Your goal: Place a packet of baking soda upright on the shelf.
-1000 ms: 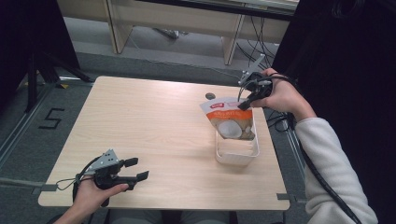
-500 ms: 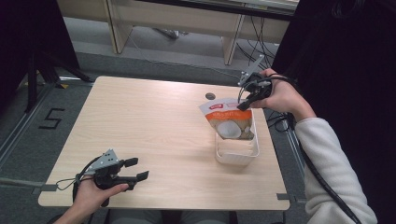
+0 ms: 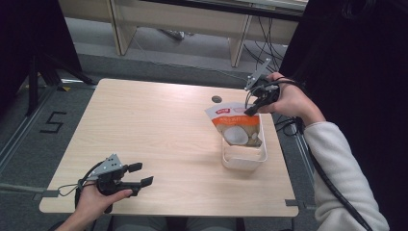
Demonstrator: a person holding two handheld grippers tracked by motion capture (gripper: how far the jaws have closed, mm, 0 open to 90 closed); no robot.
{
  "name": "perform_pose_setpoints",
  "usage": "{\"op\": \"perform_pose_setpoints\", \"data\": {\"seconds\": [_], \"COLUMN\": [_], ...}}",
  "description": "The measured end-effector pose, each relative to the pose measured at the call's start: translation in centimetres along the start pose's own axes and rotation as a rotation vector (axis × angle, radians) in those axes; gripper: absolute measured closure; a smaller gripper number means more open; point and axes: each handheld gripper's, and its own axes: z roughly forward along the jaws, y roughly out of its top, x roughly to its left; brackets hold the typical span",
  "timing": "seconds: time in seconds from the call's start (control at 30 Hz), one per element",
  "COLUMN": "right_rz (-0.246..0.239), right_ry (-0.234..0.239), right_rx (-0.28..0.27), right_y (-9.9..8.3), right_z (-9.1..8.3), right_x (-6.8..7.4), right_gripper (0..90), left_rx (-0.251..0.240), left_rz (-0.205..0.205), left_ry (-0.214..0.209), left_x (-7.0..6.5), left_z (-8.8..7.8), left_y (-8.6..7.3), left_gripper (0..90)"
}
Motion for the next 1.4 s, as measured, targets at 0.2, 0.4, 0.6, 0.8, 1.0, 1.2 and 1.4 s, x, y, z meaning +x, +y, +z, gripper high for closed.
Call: {"op": "perform_pose_setpoints", "data": {"seconds": [0.2,0.4,0.6,0.8,1.0,1.2,1.4], "right_rz": [0.003,-0.039,-0.076,-0.092,-0.093,-0.1,-0.095], "right_ry": [-0.009,-0.022,-0.052,-0.073,-0.091,-0.083,-0.089], "right_rx": [0.016,0.026,0.036,0.05,0.066,0.071,0.085], "right_y": [-0.1,0.0,0.1,0.1,-0.1,-0.3,-0.4], "right_z": [0.1,0.4,0.9,1.3,1.4,1.7,1.9], "right_x": [0.1,0.1,0.1,0.1,0.0,-0.1,-0.2], "right_gripper": [90.0,90.0,90.0,90.0,90.0,90.0,90.0], "left_rx": [0.0,0.001,-0.003,-0.004,-0.002,0.0,0.0], "left_rz": [-0.001,-0.022,-0.028,-0.029,-0.027,-0.022,-0.026], "left_ry": [-0.001,0.006,0.003,0.002,0.004,0.0,0.004], "left_x": [0.0,-0.1,-0.1,-0.1,-0.1,-0.1,-0.1], "left_z": [0.0,0.0,0.1,0.1,0.1,0.1,0.1], "left_y": [0.0,0.0,-0.1,-0.1,-0.1,-0.1,-0.1], "left_gripper": [28.0,27.9,27.9,27.9,27.9,27.9,27.9]}}
